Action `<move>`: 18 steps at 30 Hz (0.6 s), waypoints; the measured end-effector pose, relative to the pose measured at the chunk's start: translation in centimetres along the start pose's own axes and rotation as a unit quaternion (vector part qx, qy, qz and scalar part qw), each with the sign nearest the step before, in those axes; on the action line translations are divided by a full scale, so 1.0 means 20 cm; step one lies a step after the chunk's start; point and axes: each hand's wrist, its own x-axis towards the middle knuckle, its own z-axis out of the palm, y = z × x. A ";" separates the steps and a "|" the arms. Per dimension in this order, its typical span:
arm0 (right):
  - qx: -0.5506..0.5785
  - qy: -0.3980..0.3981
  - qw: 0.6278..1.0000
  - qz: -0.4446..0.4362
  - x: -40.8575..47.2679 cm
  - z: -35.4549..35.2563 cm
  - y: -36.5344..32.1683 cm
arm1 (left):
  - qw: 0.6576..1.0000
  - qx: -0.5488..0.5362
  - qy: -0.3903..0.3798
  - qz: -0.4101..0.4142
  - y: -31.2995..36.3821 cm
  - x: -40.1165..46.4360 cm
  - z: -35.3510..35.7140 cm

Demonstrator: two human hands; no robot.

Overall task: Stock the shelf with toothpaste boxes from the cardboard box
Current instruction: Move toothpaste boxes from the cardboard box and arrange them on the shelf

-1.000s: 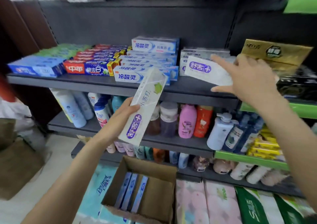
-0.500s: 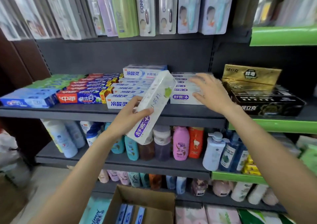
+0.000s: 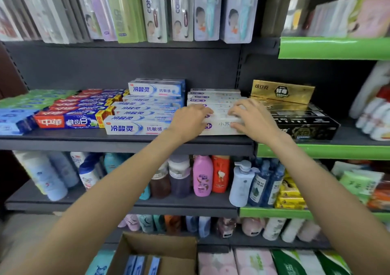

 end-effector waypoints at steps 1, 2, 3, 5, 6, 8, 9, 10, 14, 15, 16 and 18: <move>0.003 0.006 1.000 0.009 0.00 0.04 0.01 | 1.000 0.006 0.001 -0.011 0.00 0.01 0.03; 0.011 0.017 1.000 0.021 -0.01 0.07 0.01 | 1.000 0.004 0.010 -0.023 -0.01 0.01 0.06; 0.015 0.032 0.999 0.026 -0.02 0.09 0.02 | 0.999 -0.001 0.022 -0.028 -0.03 0.01 0.09; 0.020 0.061 0.998 0.022 -0.02 0.12 0.00 | 0.998 0.001 0.053 -0.017 -0.04 -0.01 0.13; 0.024 0.072 0.997 0.018 -0.02 0.13 -0.02 | 0.998 0.005 0.069 -0.009 -0.05 -0.02 0.14; 0.028 0.088 0.996 0.009 -0.01 0.15 -0.05 | 0.995 0.013 0.099 -0.006 -0.06 -0.04 0.16; 0.021 0.093 0.995 0.008 0.00 0.15 -0.06 | 0.993 0.018 0.113 -0.007 -0.06 -0.06 0.17; 0.010 0.094 0.995 0.011 0.00 0.16 -0.07 | 0.992 0.017 0.121 -0.008 -0.06 -0.07 0.18; -0.013 0.166 0.986 0.021 -0.06 0.17 -0.15 | 0.978 -0.043 0.205 -0.006 -0.03 -0.22 0.14; 0.000 0.203 0.979 0.010 -0.10 0.18 -0.20 | 0.971 -0.067 0.231 -0.004 -0.02 -0.29 0.13; 0.020 0.232 0.973 -0.009 -0.15 0.19 -0.25 | 0.963 -0.092 0.255 -0.002 -0.01 -0.37 0.13; 0.061 0.255 0.963 -0.058 -0.26 0.22 -0.38 | 0.949 -0.129 0.288 -0.002 -0.02 -0.54 0.13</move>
